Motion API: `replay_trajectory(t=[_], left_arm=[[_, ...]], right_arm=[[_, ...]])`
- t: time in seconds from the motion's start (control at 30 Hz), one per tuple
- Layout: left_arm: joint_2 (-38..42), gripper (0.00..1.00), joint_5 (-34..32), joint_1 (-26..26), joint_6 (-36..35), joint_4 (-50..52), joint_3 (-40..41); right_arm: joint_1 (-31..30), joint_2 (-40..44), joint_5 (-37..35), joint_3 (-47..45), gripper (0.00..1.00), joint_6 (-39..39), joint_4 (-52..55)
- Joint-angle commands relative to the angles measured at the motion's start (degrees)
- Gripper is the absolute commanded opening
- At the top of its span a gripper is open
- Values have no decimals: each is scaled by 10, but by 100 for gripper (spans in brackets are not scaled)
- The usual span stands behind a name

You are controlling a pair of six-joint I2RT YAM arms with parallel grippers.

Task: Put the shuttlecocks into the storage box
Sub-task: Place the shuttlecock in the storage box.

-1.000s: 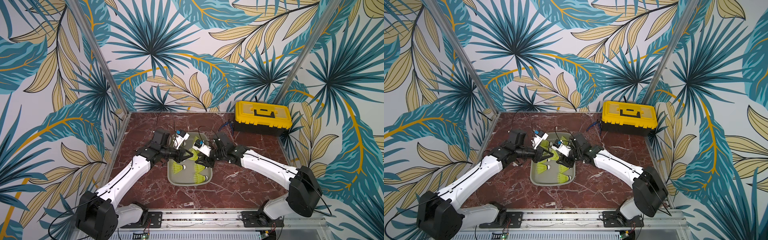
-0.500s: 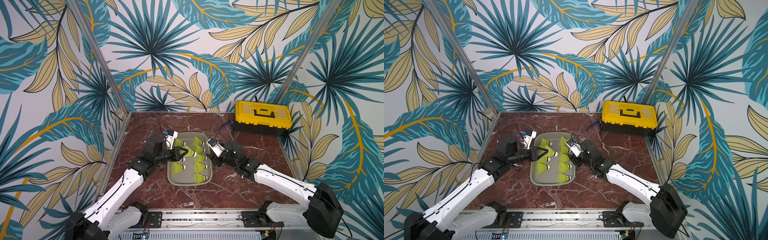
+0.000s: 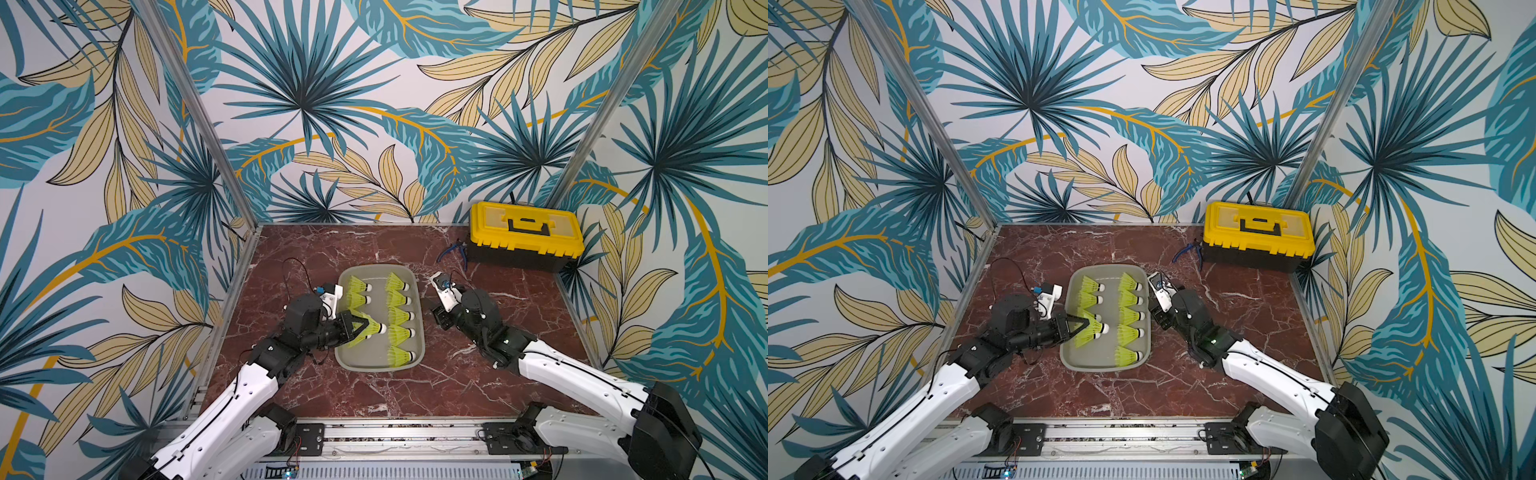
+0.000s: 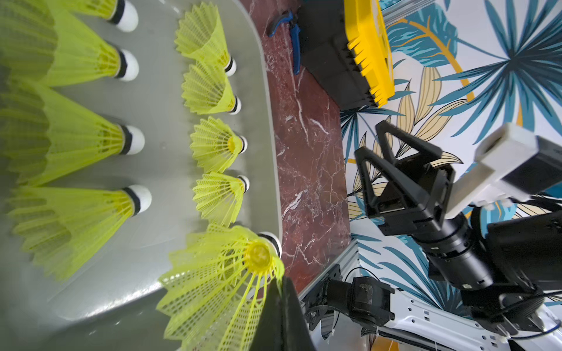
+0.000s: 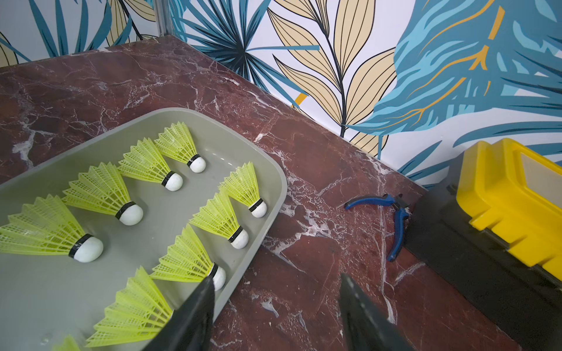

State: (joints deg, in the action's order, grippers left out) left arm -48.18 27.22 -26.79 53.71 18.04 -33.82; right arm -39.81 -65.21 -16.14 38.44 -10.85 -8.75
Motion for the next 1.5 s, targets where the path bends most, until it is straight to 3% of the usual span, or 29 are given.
replay_trajectory(t=[0.0, 0.5, 1.47], left_arm=[[14, 0, 1, -7, 28, 10, 26], [32, 0, -7, -15, 51, 6, 95], [1, 0, -49, -15, 31, 7, 125]], right_arm=[[-1, 5, -13, -15, 65, 13, -18], [-1, -8, -8, -22, 65, 25, -30], [-1, -22, -6, -20, 65, 32, -23]])
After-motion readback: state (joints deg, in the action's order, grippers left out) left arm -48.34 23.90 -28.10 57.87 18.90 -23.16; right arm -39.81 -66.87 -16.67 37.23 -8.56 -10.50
